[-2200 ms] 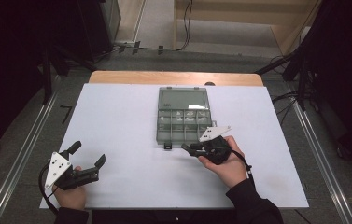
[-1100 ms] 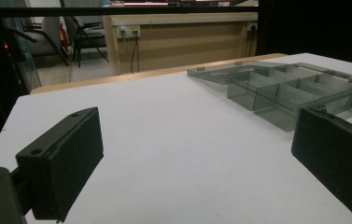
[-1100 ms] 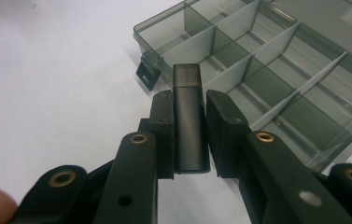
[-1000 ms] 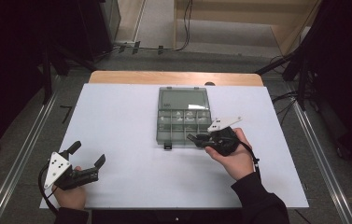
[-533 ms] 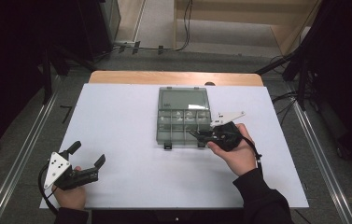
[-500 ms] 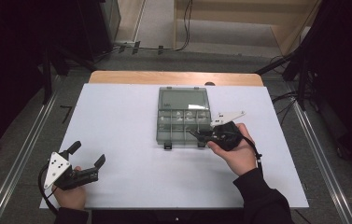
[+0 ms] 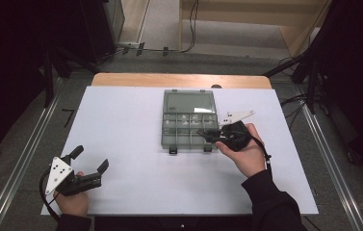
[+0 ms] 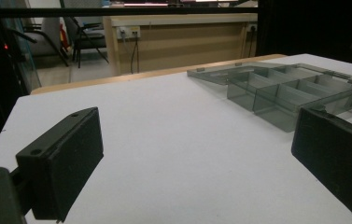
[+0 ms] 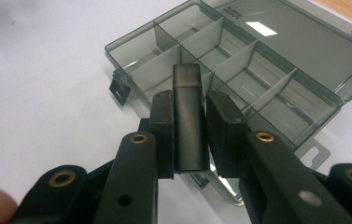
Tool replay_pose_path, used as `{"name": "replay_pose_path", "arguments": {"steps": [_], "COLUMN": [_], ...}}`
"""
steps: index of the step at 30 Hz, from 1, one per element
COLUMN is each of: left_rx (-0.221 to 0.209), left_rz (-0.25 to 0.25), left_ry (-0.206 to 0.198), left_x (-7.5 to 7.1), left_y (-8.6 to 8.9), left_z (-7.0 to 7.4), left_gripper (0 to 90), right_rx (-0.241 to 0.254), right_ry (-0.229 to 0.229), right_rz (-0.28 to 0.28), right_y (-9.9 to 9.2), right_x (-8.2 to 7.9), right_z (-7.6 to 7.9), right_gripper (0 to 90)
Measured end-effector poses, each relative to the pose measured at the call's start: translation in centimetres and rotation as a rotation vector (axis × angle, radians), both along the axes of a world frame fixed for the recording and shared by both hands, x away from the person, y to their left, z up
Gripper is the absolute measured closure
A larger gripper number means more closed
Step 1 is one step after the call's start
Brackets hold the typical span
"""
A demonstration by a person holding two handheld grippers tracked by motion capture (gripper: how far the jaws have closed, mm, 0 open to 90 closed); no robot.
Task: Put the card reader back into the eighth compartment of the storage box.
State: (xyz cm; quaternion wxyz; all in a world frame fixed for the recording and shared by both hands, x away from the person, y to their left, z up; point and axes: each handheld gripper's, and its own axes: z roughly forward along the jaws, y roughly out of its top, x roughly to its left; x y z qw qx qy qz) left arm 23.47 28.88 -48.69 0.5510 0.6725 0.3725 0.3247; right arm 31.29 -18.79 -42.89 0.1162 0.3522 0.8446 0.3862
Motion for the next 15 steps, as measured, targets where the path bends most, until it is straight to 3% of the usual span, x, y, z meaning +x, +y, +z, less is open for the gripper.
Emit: {"name": "replay_pose_path", "arguments": {"steps": [15], "left_rx": [0.002], "left_rz": [-0.001], "left_ry": [-0.002], "left_x": [0.0], "left_y": [0.0], "left_z": [0.0], "left_gripper": [2.3], "right_rx": [-0.017], "right_ry": [0.014], "right_rz": [-0.058], "right_y": [-1.2], "right_x": [1.5], "right_z": [-0.6], "right_gripper": [71.0]}}
